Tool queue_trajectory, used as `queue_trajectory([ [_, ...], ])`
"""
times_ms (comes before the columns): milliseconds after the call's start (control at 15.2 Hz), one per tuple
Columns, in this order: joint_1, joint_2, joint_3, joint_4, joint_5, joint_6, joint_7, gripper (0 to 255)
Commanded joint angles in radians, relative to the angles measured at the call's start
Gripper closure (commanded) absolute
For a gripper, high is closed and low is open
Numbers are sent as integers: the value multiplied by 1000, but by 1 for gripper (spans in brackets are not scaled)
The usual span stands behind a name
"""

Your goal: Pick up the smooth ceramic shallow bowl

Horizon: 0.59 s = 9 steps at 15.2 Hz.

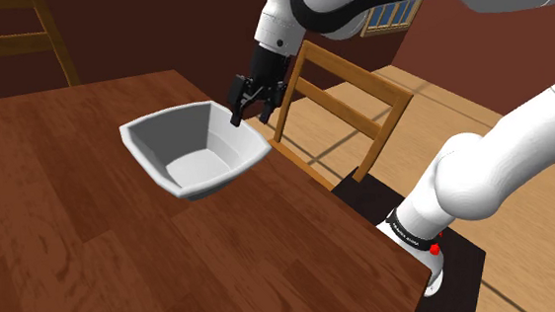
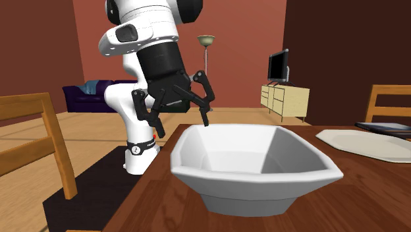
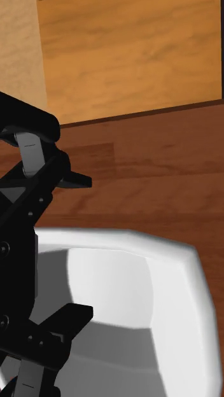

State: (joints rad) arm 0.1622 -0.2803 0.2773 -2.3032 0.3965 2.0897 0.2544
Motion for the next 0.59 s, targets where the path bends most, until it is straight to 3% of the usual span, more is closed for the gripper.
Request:
queue_trajectory([
  [0, 1, 8, 1, -15, 3, 22, -7, 0],
  [66, 1, 8, 1, -15, 3, 22, -7, 0],
  [132, 1, 6, 2, -15, 4, 21, -5, 255],
  [528, 1, 5, 2, -16, 4, 21, -6, 255],
])
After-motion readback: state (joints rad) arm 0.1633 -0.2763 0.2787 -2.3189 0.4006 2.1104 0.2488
